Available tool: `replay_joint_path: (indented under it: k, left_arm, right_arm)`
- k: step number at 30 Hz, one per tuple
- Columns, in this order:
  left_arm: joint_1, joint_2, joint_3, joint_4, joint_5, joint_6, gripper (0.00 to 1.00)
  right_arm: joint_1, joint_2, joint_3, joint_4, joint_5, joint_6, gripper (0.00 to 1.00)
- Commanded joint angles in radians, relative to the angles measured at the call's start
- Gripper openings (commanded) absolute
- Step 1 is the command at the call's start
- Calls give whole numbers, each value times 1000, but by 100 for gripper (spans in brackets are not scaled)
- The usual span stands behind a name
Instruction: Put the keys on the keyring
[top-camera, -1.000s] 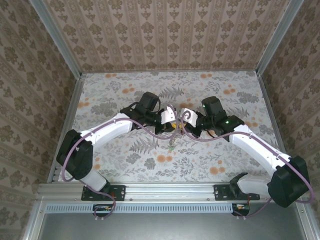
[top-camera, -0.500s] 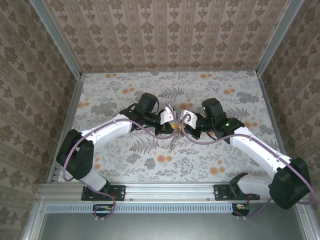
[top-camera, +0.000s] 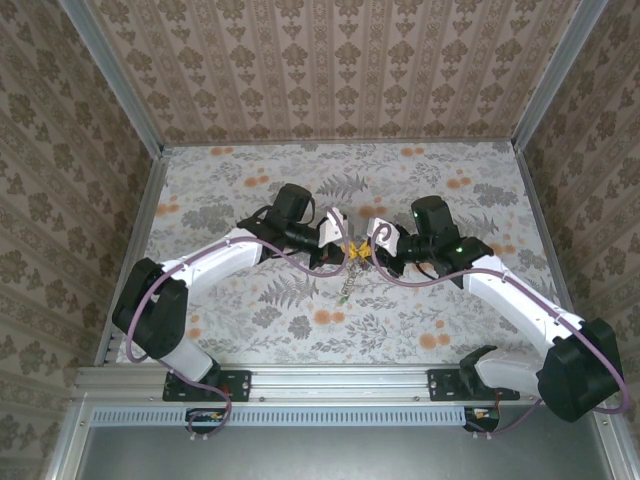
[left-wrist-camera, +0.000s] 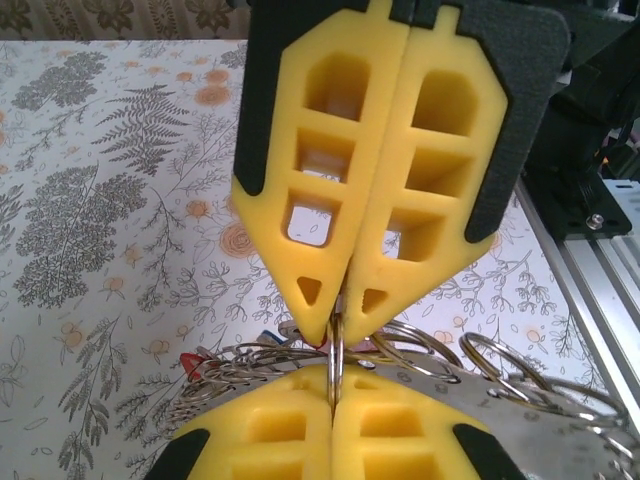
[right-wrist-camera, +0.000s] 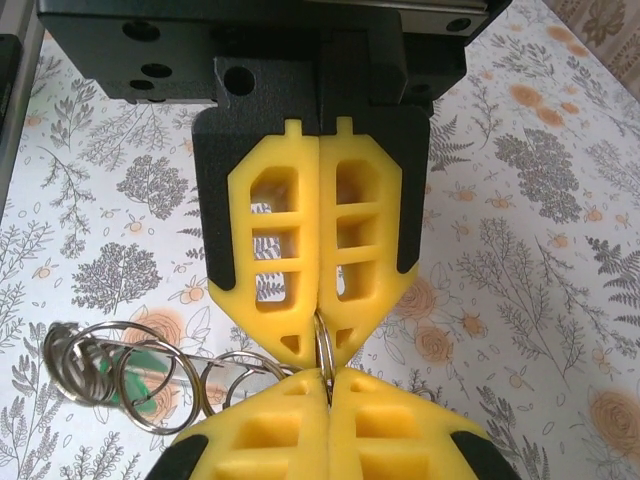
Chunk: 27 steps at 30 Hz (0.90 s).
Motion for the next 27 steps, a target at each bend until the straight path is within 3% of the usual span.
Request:
replay_joint_path:
  k: [1, 7, 14, 17, 21, 27]
  left_arm:
    - [7, -47, 0, 79, 102, -29, 0]
    - [39, -68, -57, 269, 188, -156, 0]
    - [41, -55, -57, 284, 249, -174, 0]
    - [41, -49, -56, 269, 258, -169, 0]
    - [41, -49, -56, 261, 251, -166, 0]
    - [36, -55, -9, 82, 147, -50, 14]
  right_arm:
    - [-12, -11, -34, 88, -59, 27, 5]
    - [-57, -4, -105, 189, -131, 91, 16]
    - [-74, 17, -127, 301, -154, 163, 17]
    - [-78, 20, -127, 348, -173, 189, 15]
    - [-78, 31, -92, 308, -175, 180, 3]
    - [-72, 13, -40, 173, -133, 97, 0]
